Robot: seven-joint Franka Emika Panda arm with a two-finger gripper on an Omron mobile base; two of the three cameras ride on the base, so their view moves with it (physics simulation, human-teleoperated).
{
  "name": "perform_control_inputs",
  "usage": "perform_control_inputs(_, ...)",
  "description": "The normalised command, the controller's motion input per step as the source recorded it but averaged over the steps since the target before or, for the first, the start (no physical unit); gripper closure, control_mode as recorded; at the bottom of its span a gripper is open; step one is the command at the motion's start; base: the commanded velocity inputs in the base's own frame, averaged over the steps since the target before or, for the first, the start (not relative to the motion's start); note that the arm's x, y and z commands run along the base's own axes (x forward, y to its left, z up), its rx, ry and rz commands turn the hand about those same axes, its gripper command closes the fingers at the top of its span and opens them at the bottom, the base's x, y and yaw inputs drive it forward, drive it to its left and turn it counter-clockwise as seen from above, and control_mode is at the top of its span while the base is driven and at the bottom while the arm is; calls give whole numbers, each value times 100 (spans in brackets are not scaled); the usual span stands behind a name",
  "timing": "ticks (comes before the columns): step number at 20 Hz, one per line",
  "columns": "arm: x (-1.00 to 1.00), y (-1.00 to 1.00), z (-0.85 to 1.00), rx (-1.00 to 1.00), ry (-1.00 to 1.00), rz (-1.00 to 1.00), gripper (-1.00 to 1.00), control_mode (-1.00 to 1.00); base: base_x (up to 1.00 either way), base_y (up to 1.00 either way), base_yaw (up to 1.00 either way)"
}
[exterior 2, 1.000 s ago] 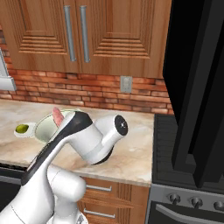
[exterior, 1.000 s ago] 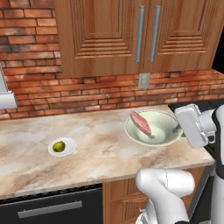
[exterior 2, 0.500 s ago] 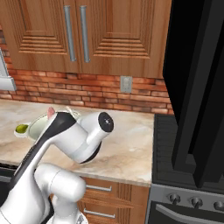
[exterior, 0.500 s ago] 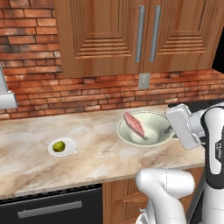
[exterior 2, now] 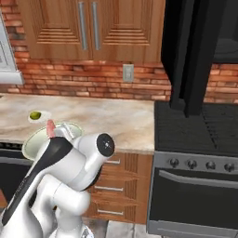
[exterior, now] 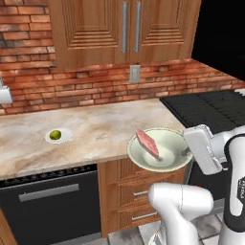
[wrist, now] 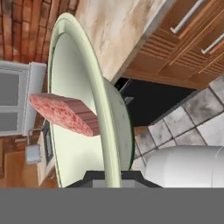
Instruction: Remove the pear from the bowl and place it on the small plate. Then place the bowl with only the steak in the microwave, close the door, and press the start button to microwave the steak.
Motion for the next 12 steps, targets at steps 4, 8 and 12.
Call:
perform_control_inputs(4, 0, 0, 0, 0, 0, 0, 100, 100, -86, -84, -24)
perform_control_inputs(8, 0, 0, 0, 0, 0, 0, 100, 100, -21, -100, -14)
perform_control_inputs(12, 0, 0, 0, 0, 0, 0, 100, 100, 4, -100, -13)
